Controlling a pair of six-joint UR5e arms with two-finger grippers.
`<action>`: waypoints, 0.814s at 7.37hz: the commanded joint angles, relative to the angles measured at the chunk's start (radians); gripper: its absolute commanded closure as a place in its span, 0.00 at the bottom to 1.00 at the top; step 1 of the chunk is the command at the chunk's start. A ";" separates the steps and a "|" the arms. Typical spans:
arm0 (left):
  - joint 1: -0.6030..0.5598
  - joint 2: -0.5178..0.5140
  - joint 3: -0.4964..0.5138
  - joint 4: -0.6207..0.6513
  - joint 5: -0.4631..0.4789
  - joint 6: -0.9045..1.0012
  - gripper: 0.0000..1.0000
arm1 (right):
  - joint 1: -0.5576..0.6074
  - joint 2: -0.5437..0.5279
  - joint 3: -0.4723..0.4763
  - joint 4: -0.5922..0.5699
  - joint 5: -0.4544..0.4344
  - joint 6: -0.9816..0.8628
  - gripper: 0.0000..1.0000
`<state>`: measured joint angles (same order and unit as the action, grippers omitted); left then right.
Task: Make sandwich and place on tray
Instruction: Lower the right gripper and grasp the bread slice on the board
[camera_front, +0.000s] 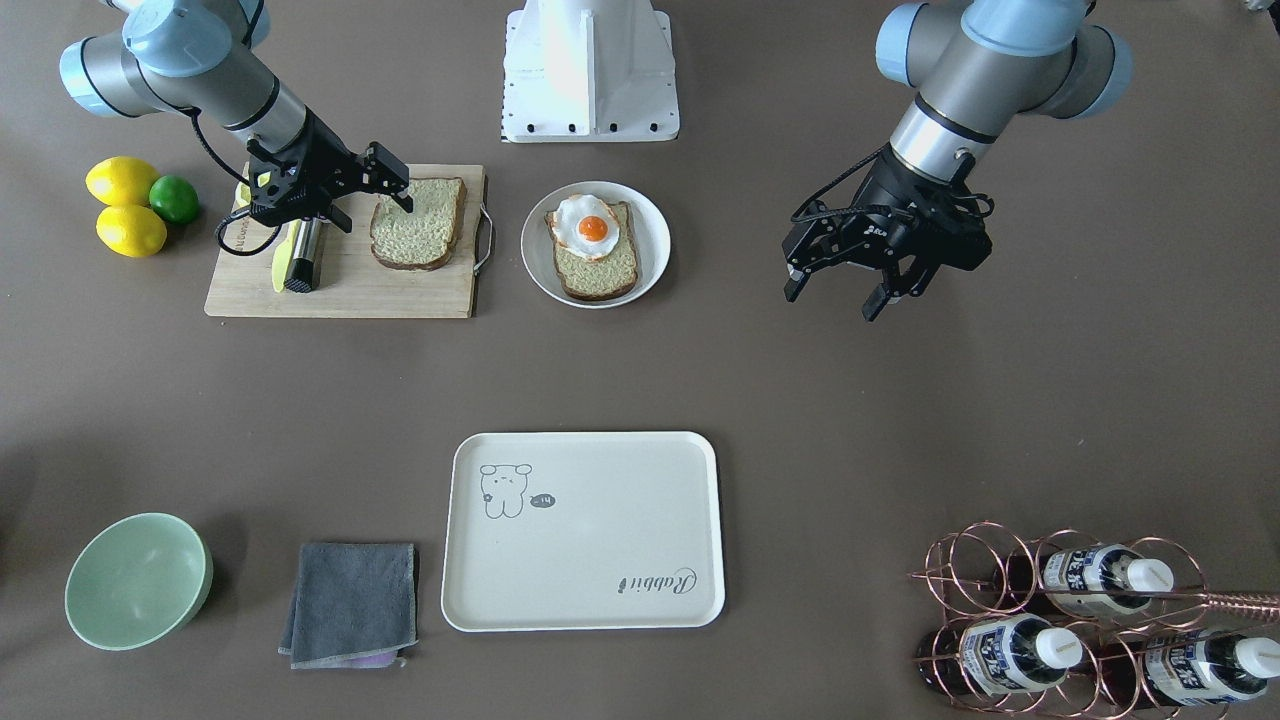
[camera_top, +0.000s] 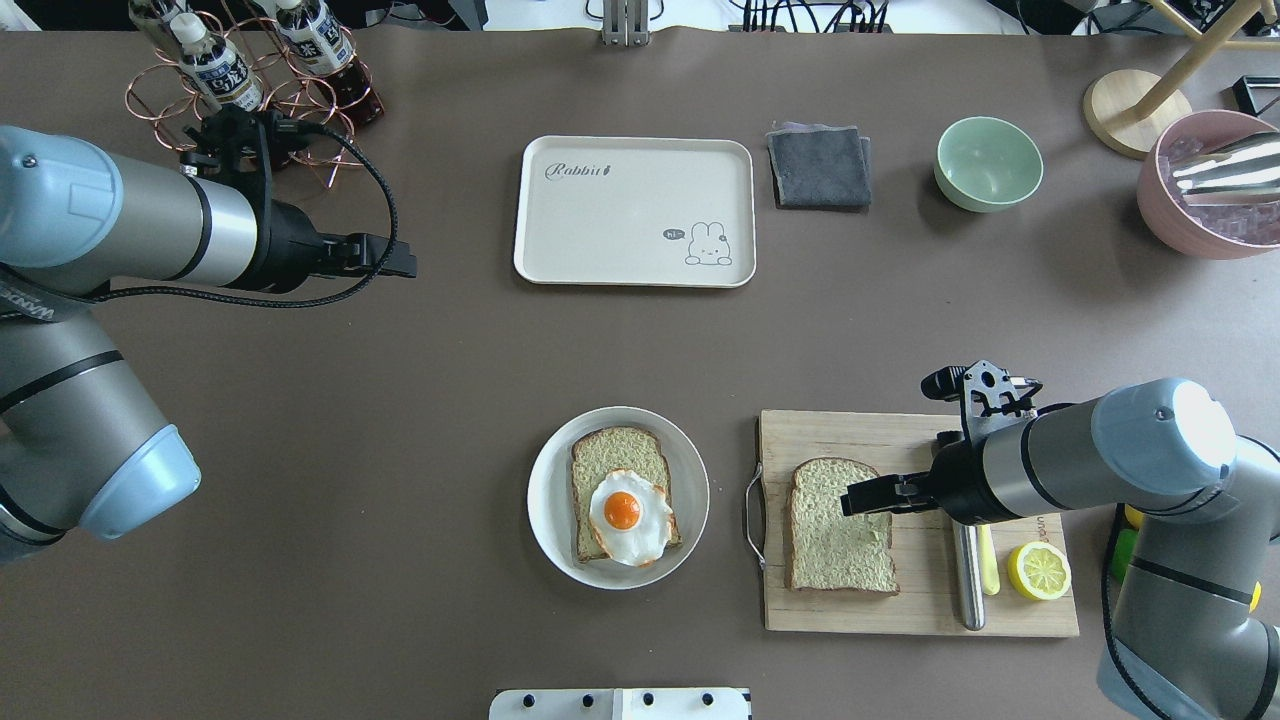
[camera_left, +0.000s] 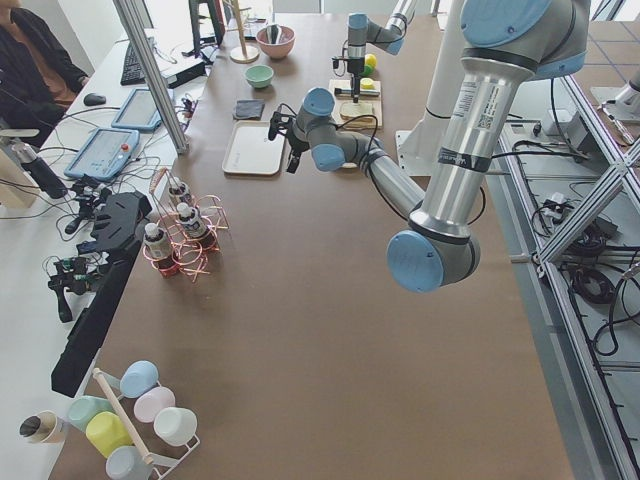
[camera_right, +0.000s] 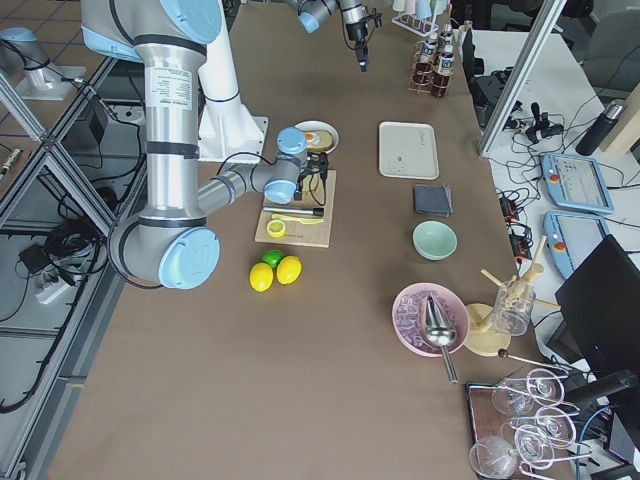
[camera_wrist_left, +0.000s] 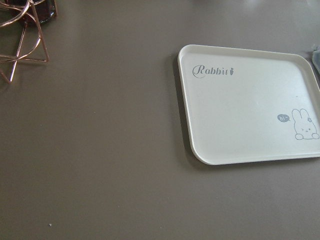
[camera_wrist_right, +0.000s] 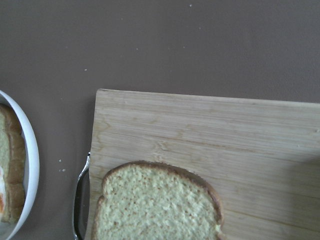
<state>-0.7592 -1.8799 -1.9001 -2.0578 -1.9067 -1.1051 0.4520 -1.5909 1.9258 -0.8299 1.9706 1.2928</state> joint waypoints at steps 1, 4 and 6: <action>0.001 0.001 -0.005 -0.001 0.000 -0.002 0.02 | -0.053 -0.014 0.001 0.000 -0.070 0.046 0.18; 0.001 -0.001 -0.004 -0.001 -0.002 0.001 0.02 | -0.056 -0.024 0.001 0.000 -0.073 0.046 0.67; 0.001 -0.004 -0.001 -0.001 -0.002 0.004 0.02 | -0.056 -0.024 0.005 0.000 -0.088 0.048 1.00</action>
<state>-0.7582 -1.8805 -1.9029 -2.0586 -1.9082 -1.1040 0.3962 -1.6141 1.9272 -0.8298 1.8966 1.3391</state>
